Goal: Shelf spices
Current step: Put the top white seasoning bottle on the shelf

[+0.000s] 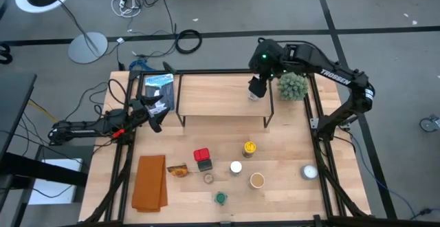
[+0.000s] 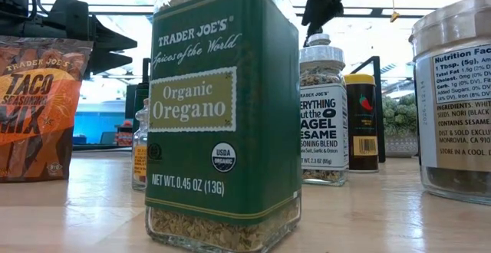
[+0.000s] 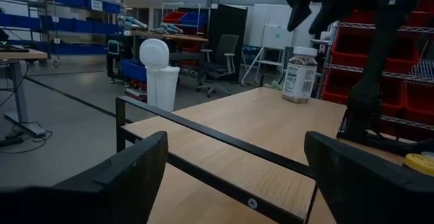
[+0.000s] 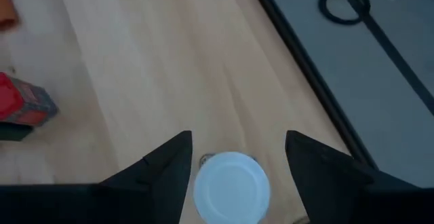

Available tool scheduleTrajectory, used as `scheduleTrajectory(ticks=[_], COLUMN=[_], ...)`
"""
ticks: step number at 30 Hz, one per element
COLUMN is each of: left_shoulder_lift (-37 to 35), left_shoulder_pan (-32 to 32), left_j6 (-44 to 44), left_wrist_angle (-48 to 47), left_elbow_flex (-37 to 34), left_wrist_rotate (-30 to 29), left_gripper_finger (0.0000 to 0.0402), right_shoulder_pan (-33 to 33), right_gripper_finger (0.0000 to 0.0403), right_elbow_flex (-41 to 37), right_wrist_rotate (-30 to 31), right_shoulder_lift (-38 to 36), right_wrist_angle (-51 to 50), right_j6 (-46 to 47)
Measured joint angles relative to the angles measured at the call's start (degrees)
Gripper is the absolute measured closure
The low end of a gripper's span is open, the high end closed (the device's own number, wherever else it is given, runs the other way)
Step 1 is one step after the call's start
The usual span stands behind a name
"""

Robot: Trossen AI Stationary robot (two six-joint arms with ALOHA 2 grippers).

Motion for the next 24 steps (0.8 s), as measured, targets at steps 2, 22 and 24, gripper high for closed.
scheduleTrajectory(ticks=[2,22,24], left_shoulder_lift=[0.0,0.0,0.0], left_shoulder_pan=[0.0,0.0,0.0], left_j6=[0.0,0.0,0.0], left_wrist_angle=[0.0,0.0,0.0], left_elbow_flex=[0.0,0.0,0.0], left_wrist_rotate=[0.0,0.0,0.0], left_gripper_finger=[0.005,0.005,0.005], right_shoulder_pan=[0.0,12.2,14.8], right_gripper_finger=[0.0177,0.0397,0.04], right_elbow_flex=[1.3,-33.0,-39.6], right_wrist_rotate=[1.5,2.2,4.7], right_shoulder_lift=[-0.3,-35.1,-38.3], right_wrist_angle=[-2.8,12.4,17.7], right_j6=[0.1,15.9,18.1])
